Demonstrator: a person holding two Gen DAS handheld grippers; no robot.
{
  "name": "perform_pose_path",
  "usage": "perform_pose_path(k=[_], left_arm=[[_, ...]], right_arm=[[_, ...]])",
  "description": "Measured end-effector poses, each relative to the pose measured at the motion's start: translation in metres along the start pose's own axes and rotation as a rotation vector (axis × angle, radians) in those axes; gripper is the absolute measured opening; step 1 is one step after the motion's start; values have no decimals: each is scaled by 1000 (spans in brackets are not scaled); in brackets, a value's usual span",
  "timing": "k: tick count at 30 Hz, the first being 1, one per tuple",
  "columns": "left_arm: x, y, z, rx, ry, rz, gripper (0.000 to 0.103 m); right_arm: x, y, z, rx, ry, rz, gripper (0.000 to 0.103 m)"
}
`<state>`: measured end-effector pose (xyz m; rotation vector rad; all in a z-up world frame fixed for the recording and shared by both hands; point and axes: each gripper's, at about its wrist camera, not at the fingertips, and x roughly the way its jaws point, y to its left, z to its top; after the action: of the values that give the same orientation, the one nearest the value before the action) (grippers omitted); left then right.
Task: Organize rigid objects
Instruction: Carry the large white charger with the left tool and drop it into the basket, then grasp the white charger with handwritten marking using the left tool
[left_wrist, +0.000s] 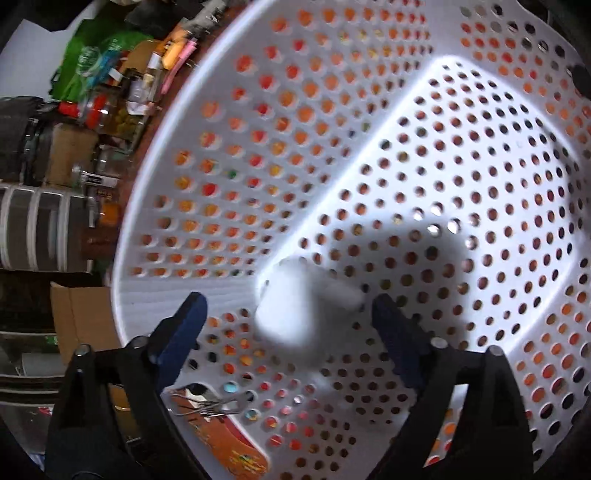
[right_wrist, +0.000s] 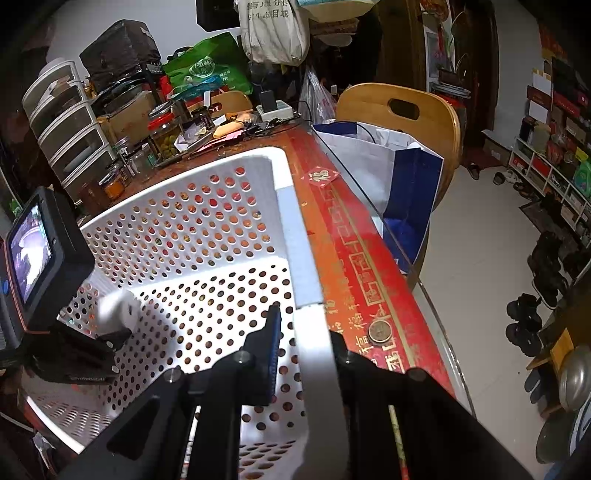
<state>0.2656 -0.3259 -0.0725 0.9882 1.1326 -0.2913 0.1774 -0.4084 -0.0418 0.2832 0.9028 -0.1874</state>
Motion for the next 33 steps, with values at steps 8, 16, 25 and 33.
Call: perform_pose_path(k=[8, 16, 25, 33], left_arm=[[-61, 93, -85, -320, -276, -50, 99], [-2, 194, -272, -810, -376, -209, 102], [103, 218, -303, -994, -241, -366, 84], [149, 203, -290, -1028, -184, -370, 74]], right_arm=[[0, 0, 1, -7, 7, -18, 13], [-1, 1, 0, -21, -3, -25, 13], [-1, 3, 0, -31, 0, -32, 13], [-1, 5, 0, -34, 10, -47, 13]])
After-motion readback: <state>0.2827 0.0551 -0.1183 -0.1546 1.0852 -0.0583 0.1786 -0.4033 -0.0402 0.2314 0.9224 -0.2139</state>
